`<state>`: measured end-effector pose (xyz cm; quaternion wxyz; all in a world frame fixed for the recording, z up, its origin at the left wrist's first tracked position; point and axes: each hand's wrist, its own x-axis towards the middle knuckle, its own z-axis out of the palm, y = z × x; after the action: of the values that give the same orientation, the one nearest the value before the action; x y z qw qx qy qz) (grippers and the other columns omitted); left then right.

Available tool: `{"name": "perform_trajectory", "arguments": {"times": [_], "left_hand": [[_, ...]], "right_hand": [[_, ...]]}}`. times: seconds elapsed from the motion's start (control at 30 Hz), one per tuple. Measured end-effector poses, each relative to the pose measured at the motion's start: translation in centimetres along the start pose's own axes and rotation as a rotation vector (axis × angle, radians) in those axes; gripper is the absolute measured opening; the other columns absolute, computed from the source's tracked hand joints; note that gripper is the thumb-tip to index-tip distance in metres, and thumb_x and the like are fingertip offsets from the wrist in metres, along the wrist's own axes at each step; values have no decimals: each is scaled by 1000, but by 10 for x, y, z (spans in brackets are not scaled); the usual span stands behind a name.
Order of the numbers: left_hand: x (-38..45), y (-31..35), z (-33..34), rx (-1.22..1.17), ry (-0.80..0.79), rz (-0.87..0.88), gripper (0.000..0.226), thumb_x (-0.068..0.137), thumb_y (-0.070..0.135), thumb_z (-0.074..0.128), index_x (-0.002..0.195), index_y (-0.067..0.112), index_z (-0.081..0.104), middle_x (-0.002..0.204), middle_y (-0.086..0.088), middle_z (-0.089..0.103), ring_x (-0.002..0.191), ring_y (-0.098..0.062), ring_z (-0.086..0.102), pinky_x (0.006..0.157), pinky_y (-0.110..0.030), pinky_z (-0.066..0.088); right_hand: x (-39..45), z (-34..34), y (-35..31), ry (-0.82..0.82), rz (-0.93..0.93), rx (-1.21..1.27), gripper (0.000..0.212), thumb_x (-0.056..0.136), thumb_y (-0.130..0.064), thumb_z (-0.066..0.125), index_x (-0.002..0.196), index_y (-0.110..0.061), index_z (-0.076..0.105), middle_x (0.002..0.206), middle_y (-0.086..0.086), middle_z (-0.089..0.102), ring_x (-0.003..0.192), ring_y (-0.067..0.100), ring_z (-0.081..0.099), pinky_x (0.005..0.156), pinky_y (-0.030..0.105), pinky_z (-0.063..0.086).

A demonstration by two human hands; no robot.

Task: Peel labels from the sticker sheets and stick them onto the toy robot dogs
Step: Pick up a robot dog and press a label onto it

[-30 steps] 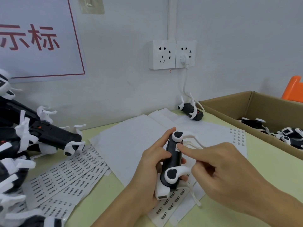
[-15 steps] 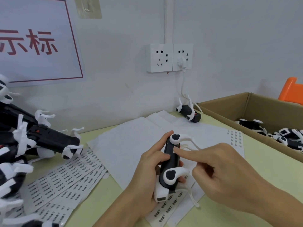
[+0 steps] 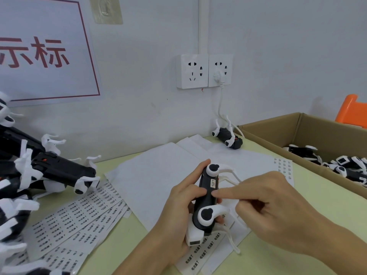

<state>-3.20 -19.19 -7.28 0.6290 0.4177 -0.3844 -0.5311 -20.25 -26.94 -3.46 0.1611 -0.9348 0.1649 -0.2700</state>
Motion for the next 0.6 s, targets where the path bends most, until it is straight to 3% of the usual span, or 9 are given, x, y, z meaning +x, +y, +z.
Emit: {"name": "perform_trajectory", "arguments": {"times": [0.17, 0.27, 0.33, 0.43, 0.53, 0.6], "left_hand": [[-1, 2, 2, 4, 27, 1, 50, 80, 14, 52, 115, 44, 73, 93, -19, 68, 76, -28, 65, 62, -38, 57], [-1, 2, 2, -7, 33, 0, 51, 79, 14, 53, 116, 43, 73, 93, -18, 68, 75, -27, 64, 61, -37, 56], [-1, 2, 2, 5, 43, 0, 53, 77, 16, 54, 118, 45, 71, 96, -17, 70, 78, -27, 65, 64, -38, 57], [-2, 2, 2, -2, 70, -14, 53, 94, 8, 52, 123, 50, 66, 102, -21, 72, 78, -28, 68, 59, -35, 57], [-4, 1, 0, 0, 72, -37, 46, 87, 13, 68, 128, 30, 56, 104, -25, 73, 71, -33, 67, 60, -36, 56], [-6, 1, 0, 29, 43, -34, 38, 79, 20, 70, 115, 17, 56, 107, -26, 72, 73, -34, 66, 69, -39, 55]], "right_hand": [[0, 7, -1, 19, 31, -102, 55, 78, -14, 48, 122, -37, 71, 47, -7, 36, 45, 13, 36, 45, 19, 23], [1, 9, 2, 19, 21, -32, 54, 78, -13, 48, 120, -36, 72, 51, -2, 36, 45, 14, 34, 45, 20, 20], [2, 9, 5, 56, -17, 39, 53, 78, -9, 49, 115, -35, 75, 51, -6, 38, 44, 7, 33, 46, 18, 22], [4, 7, 8, 222, -87, 106, 39, 78, -6, 50, 92, -24, 82, 54, -22, 47, 47, 1, 44, 47, 12, 32], [8, 3, 10, 470, -80, 102, 31, 85, -14, 48, 89, -20, 78, 69, -22, 57, 59, 6, 54, 53, 16, 39], [10, 0, 12, 493, 25, 143, 27, 89, -17, 52, 102, -26, 74, 89, -17, 61, 84, 11, 61, 66, 17, 42]]}}
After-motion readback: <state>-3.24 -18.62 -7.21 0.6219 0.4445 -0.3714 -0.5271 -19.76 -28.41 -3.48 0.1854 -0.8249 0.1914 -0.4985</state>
